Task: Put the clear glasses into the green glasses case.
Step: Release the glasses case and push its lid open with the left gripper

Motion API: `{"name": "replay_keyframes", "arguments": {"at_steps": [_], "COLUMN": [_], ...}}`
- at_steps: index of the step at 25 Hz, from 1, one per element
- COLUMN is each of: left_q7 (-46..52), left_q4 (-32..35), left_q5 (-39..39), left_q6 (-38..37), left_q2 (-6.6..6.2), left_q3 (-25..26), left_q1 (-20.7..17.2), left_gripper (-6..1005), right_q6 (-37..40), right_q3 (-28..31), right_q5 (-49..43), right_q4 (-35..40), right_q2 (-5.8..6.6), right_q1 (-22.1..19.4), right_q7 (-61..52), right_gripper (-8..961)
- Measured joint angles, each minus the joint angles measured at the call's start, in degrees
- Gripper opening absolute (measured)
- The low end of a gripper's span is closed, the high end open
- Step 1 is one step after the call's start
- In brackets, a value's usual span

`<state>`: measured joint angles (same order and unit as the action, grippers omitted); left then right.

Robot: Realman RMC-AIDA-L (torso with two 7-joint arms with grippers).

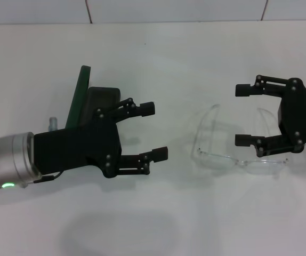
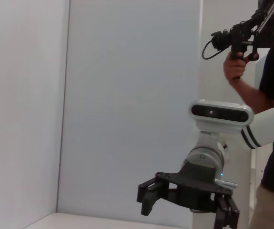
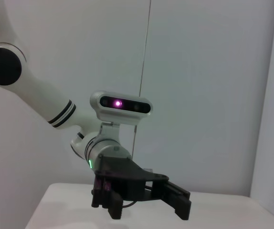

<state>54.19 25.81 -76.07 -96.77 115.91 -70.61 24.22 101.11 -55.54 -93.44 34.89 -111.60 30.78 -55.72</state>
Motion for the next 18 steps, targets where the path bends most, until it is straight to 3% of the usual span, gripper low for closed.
{"name": "replay_keyframes", "arguments": {"at_steps": [12,18], "left_q7": [1.32,14.36], "left_q4": [0.77,8.34], "left_q5": [0.07,-0.47], "left_q6": [3.61,5.37], "left_q2": [0.39,-1.26], "left_q3": [-0.02,2.44], "left_q1": [0.31,-0.77], "left_gripper": [890,888], "right_q6": [-1.74,-1.8], "right_q3": [-0.01,0.0], "right_q5": [0.02,0.02], "right_q4": [0.0,0.19], "right_q2": [-0.89,-0.89], "right_q1": [0.3,0.34], "right_q7": [0.0,0.0], "right_gripper": [874,873]}}
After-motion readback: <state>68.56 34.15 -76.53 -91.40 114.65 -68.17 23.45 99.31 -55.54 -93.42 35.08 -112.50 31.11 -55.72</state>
